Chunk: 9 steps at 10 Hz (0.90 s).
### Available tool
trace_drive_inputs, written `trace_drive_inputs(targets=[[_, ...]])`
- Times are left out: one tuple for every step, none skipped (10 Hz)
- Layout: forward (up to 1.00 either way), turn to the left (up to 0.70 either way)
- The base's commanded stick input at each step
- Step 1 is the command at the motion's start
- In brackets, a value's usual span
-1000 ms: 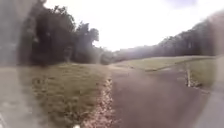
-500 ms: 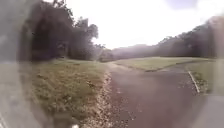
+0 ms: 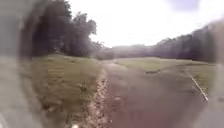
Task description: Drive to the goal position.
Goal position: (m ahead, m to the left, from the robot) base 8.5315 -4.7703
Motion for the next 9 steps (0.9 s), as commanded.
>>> trace_drive_inputs(targets=[[0.19,-0.37],[0.04,-0.68],[0.04,-0.68],[0.04,-0.68],[0.04,-0.68],[0.04,-0.69],[0.04,-0.69],[0.04,-0.69],[0.04,-0.69]])
